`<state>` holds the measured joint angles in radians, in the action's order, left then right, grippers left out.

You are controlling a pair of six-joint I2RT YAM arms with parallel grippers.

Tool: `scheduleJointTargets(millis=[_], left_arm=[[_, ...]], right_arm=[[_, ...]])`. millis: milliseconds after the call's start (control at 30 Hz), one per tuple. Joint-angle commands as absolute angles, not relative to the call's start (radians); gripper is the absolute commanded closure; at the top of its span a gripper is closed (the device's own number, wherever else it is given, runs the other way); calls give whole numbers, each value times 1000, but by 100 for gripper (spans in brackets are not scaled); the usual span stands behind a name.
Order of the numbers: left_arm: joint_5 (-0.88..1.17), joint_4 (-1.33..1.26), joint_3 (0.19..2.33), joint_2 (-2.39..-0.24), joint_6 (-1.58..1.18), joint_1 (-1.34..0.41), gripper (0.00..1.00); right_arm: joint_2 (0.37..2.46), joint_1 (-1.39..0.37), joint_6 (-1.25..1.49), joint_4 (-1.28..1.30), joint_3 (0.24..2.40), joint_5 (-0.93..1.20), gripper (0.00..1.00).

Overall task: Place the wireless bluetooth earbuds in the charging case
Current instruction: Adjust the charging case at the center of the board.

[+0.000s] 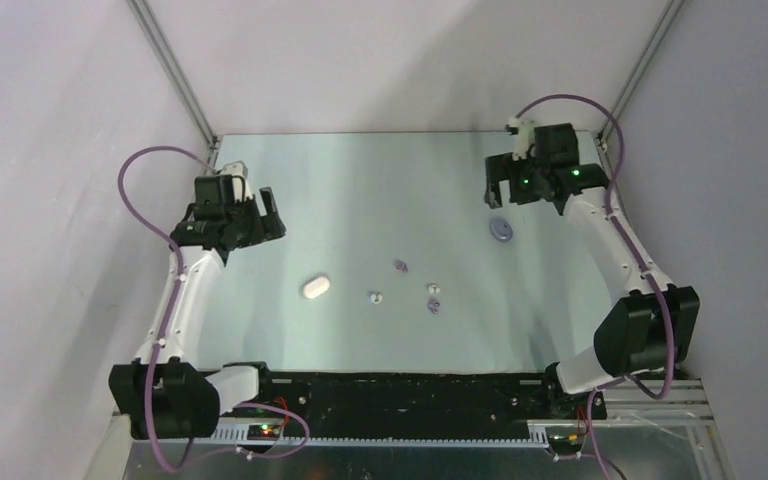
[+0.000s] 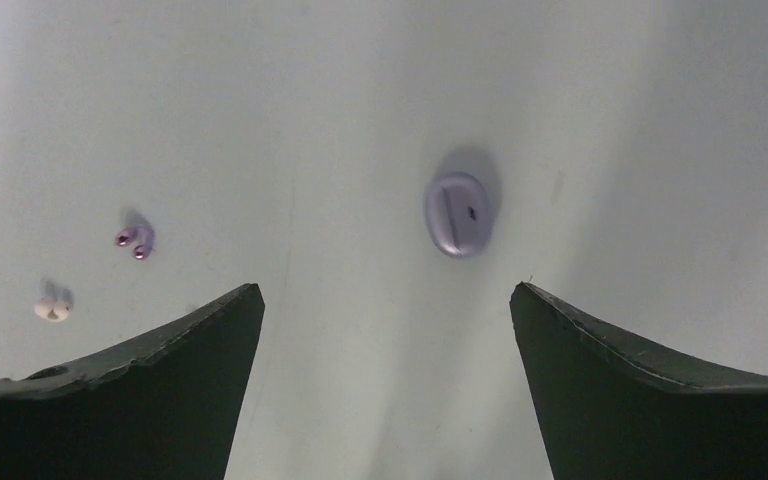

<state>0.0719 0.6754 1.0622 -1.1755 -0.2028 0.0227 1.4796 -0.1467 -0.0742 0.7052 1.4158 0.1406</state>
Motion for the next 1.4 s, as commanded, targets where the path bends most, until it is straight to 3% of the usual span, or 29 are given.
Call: scheduleJointTargets(millis=[0, 200, 500, 700, 900, 1367], left_arm=[[90, 710, 1036, -1119, -242, 63, 12], [104, 742, 946, -1076, -309, 125, 12], [129, 760, 833, -1024, -387, 286, 14], [194, 744, 767, -1026, -442, 317, 15], [234, 739, 697, -1041, -480, 340, 17], [251, 739, 664, -1070, -490, 341, 18]], right_arm=[[1536, -245, -194, 591, 1455, 263, 1], [1708, -385, -390, 601, 1583, 611, 10], [1966, -555, -735, 631, 1757, 833, 20], [2149, -695, -941, 726, 1911, 820, 24], [2238, -798, -1055, 687, 1972, 769, 20], [2385, -889, -1022, 649, 2090, 732, 20]])
